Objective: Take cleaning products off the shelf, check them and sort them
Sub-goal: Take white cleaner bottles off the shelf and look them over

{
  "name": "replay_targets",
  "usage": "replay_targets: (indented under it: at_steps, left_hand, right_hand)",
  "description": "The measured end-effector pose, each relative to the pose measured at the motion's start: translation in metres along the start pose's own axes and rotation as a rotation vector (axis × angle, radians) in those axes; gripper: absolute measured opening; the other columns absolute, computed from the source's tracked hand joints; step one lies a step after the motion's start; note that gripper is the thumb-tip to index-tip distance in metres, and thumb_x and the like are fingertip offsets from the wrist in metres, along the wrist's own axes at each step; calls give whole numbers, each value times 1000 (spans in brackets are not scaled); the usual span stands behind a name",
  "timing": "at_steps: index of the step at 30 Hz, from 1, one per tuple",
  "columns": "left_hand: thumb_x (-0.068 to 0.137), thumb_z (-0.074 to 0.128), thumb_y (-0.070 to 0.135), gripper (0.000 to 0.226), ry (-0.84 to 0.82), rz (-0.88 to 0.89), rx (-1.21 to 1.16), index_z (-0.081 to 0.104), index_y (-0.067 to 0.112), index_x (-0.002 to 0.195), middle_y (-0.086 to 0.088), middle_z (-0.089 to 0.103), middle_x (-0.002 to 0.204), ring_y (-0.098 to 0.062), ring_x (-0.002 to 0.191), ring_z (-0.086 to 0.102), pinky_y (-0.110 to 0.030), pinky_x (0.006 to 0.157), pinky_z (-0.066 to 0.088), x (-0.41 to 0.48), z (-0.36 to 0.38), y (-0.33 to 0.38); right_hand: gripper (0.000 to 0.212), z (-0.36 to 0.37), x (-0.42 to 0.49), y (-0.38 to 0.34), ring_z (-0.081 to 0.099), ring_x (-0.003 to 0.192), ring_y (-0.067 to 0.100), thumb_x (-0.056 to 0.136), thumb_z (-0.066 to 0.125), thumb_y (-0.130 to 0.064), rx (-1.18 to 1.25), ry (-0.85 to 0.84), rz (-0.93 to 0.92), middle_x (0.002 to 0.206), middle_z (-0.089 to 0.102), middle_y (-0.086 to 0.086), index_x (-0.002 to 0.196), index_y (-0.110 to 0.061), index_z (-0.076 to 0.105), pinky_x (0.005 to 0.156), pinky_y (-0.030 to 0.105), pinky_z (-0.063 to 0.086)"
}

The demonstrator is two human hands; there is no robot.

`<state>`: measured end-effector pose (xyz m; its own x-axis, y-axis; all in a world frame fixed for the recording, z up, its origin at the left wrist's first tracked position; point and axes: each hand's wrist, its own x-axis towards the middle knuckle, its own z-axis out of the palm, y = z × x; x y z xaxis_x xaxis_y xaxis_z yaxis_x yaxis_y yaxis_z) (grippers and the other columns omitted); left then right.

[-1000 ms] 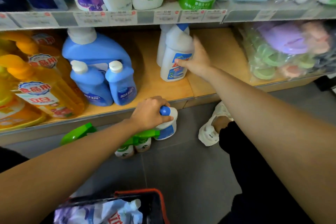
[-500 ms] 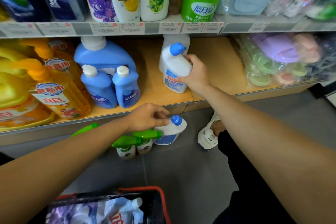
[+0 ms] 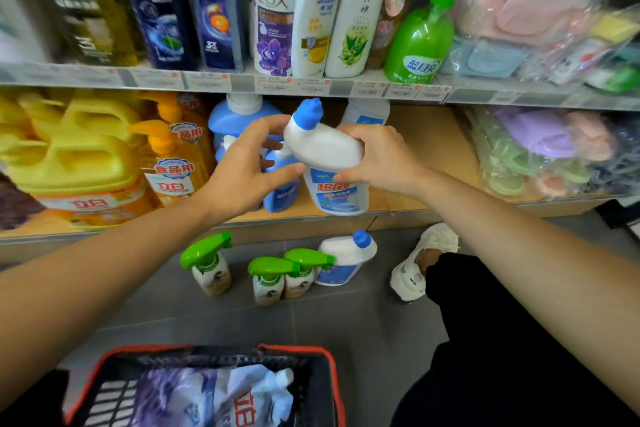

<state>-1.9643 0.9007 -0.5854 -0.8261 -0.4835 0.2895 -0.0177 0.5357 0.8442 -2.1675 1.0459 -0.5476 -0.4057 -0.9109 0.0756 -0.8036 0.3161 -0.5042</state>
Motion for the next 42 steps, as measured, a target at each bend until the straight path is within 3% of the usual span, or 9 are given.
replay_targets:
  at_steps: [7,11,13,17,23,27,32,35,42]
  left_hand:
    - [79,82,27,62,-226,-184,-220,57,19,134,3,71,125,-18,114,69,-45,93,60,-34,-38,4]
    - [76,86,25,53,-222,-169,-281,62,19,123,6,76,115,-17,103,74,-28,76,63,-58,-51,1]
    - [70,89,32,58,-160,-178,-173,63,17,120,7,76,111,-13,100,75,-28,76,63,-68,-57,-4]
    - [63,95,43,64,-83,-146,199,64,22,115,8,73,106,-13,94,71,-41,77,60,-85,-64,-20]
    - [61,77,62,74,-48,-101,524,63,26,124,1,74,104,-25,86,68,-42,67,56,-100,-77,-40]
    - [63,87,55,77,-37,-80,629,61,26,129,-3,75,105,-30,88,70,-41,66,55,-104,-83,-43]
    - [63,92,48,73,31,43,808,65,19,123,-7,76,90,-34,72,71,-23,52,26,-109,-84,-41]
    - [63,92,49,73,36,53,808,66,19,124,-7,76,91,-32,72,71,-16,51,21,-109,-86,-40]
    - [60,96,43,57,-150,-153,386,74,20,108,5,77,99,-14,82,71,-42,67,59,-97,-95,-38]
  right_hand:
    - [53,5,-18,-60,72,101,14,66,91,-14,644,-132,16,106,76,-3,114,-18,70,81,34,60]
    - [52,32,-23,-77,69,110,28,71,84,2,869,-231,33,116,73,10,118,-14,67,86,50,58]
    - [53,40,-19,-85,67,112,30,74,82,0,881,-284,28,122,69,15,122,-14,65,89,57,56]
    - [47,36,-6,-92,65,95,18,77,81,-3,876,-161,16,116,68,10,120,-15,64,92,38,56]
    - [24,42,2,-90,68,81,46,83,78,-7,701,-195,-70,102,73,16,104,-15,70,70,43,61]
    - [26,50,4,-91,70,69,27,85,77,-7,705,-271,-51,84,74,7,110,-11,70,73,43,62]
    - [26,57,3,-95,72,73,22,88,71,-2,876,-335,-4,81,75,11,113,-10,68,70,30,60]
    - [25,55,4,-95,73,75,21,89,68,-1,930,-353,13,82,75,10,113,-10,68,70,28,60]
    - [29,55,4,-102,72,88,20,82,76,0,856,-174,-140,99,75,6,104,-18,73,82,30,57]
